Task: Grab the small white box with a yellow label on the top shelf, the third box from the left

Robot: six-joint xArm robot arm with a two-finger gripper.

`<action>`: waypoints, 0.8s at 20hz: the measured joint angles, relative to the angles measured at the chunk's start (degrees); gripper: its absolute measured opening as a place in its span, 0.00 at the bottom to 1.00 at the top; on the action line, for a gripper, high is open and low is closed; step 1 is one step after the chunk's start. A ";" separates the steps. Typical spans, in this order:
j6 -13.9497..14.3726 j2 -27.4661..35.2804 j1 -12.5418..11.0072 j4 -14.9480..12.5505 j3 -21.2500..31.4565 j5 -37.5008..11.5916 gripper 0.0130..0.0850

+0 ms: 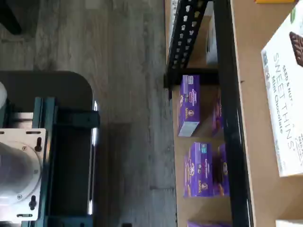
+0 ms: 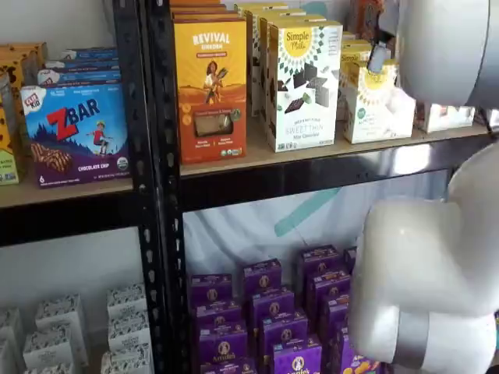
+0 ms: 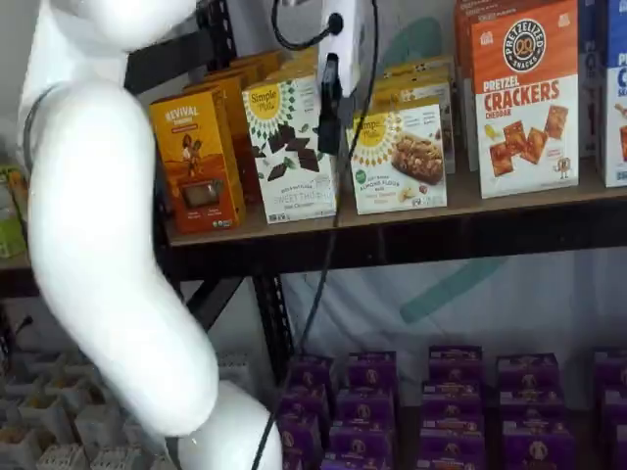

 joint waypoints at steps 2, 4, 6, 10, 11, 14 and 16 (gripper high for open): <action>0.46 -0.19 1.24 -2.09 -0.23 0.69 1.00; 0.78 -0.95 1.68 -2.68 0.24 0.84 1.00; 0.80 -1.96 1.24 -1.68 1.13 0.38 1.00; -0.60 -6.75 -2.41 6.02 7.06 -8.36 1.00; -1.08 -7.96 -2.85 7.27 8.77 -11.50 1.00; -2.66 -10.62 -2.96 8.57 12.89 -20.52 1.00; -3.73 -11.21 -2.11 7.22 14.61 -25.91 1.00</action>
